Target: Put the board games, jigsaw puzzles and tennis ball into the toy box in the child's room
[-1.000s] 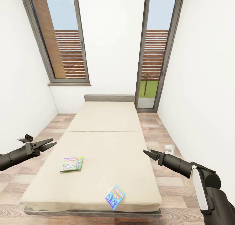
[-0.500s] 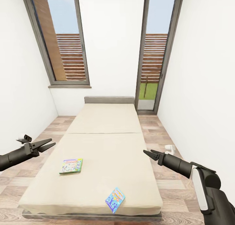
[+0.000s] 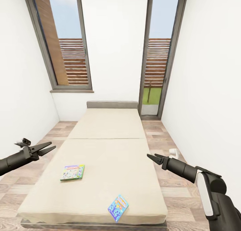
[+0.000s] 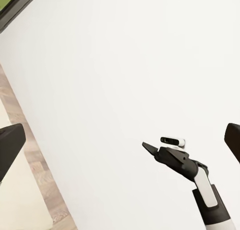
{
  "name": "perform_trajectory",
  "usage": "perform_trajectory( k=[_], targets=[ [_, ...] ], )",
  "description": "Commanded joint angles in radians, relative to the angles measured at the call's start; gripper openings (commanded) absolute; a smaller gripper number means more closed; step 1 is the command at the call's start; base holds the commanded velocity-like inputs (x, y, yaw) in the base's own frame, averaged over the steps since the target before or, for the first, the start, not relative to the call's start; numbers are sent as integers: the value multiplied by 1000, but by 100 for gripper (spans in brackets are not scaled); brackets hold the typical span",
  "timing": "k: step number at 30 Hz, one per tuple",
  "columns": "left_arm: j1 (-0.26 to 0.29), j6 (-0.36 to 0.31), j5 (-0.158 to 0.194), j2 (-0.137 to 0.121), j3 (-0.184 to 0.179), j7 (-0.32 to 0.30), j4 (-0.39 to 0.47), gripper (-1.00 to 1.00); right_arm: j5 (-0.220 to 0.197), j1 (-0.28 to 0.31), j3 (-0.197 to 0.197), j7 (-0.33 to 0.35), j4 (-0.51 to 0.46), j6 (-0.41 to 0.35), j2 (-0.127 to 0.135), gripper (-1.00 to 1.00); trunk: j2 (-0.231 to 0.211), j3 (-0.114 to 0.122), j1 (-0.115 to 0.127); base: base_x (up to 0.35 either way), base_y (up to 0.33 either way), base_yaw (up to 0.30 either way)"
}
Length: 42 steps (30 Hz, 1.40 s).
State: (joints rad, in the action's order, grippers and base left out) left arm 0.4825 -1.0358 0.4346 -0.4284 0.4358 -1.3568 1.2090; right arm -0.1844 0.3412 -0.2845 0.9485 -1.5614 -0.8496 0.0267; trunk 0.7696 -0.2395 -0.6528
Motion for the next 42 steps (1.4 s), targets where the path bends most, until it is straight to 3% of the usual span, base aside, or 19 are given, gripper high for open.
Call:
perform_trajectory(
  k=[1,16,20,26,42],
  targets=[
    [1,-10,2,0,8,-2,0,100,-1,1,-1,3,0,-5,0,100,8,-3,-4,0,0,0],
    [1,-10,6,0,39,-4,3,100,-1,1,-1,3,0,-5,0,100,113,-26,-62,-22,0,0],
    [1,-10,6,0,40,-4,4,100,-2,1,-1,3,0,-5,1,100,141,-32,-77,-251,25,0],
    [1,-10,6,-1,41,-4,4,100,-1,1,0,3,0,-5,0,100,141,-22,-77,-164,17,0],
    [1,-10,6,0,40,-4,4,100,-1,1,1,3,0,-5,0,100,253,-46,-138,-16,2,0]
  ],
)
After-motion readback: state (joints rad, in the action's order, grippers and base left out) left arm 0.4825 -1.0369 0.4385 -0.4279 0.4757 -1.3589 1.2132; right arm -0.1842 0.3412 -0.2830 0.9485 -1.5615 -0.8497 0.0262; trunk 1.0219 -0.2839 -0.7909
